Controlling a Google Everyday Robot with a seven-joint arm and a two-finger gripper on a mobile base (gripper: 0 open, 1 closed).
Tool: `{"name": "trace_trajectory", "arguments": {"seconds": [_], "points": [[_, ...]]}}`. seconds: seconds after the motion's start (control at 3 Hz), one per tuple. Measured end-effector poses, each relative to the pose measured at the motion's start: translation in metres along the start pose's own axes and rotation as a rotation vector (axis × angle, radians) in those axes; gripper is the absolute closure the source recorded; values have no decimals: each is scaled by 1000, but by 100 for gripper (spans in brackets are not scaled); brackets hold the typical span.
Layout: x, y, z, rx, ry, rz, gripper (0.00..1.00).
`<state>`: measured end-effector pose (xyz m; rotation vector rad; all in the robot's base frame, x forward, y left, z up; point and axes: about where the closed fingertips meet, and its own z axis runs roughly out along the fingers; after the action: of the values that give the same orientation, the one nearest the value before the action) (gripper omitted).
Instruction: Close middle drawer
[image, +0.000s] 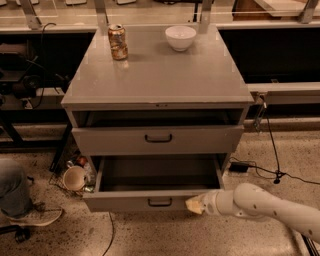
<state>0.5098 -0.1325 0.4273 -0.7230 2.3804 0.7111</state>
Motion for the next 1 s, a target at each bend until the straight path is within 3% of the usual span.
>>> {"name": "trace_trajectory", "arguments": {"seconds": [1.0], "points": [[-69, -52, 36, 10, -173, -85, 100]]}}
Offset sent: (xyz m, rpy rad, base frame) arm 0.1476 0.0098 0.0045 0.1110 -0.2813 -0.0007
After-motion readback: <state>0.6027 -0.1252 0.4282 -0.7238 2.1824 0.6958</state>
